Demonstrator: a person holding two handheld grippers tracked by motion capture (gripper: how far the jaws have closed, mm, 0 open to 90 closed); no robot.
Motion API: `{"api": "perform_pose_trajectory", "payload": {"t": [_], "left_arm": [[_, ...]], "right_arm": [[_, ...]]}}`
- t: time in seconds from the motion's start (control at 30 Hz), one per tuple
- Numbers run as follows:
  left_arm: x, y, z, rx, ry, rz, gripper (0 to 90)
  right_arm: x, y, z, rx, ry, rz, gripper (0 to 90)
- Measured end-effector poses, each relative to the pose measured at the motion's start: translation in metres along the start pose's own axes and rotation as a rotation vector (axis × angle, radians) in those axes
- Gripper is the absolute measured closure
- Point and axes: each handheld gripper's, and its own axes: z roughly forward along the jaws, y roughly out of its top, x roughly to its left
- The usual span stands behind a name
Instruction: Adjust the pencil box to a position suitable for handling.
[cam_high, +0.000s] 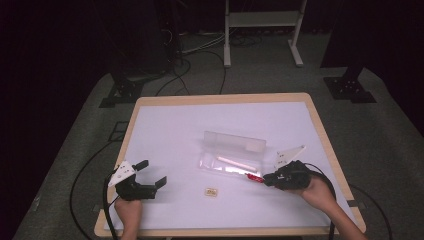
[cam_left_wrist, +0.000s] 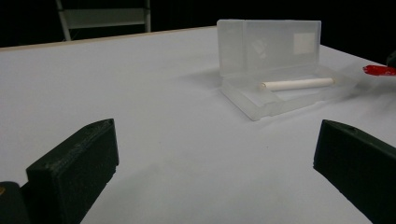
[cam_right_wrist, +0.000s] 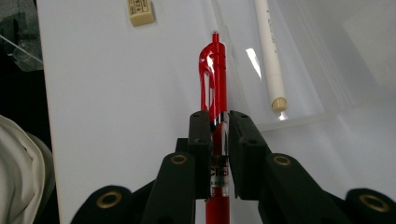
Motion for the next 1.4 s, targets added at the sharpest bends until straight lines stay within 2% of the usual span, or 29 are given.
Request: {"api": "perform_pose_trajectory", "payload": {"t": [0.67, 1.4], "left_arm": [[0.0, 0.0, 0.0, -0.005, -0.002, 0.001, 0.0], [0.0, 0.0, 0.0, -0.003, -0.002, 0.0, 0.0]], "right_arm": [[-0.008, 0.041, 0.012, -0.013, 0.0, -0.051, 79.2], [-0.012, 0.07, 0.03, 0.004, 0.008, -0.083, 79.2]]}}
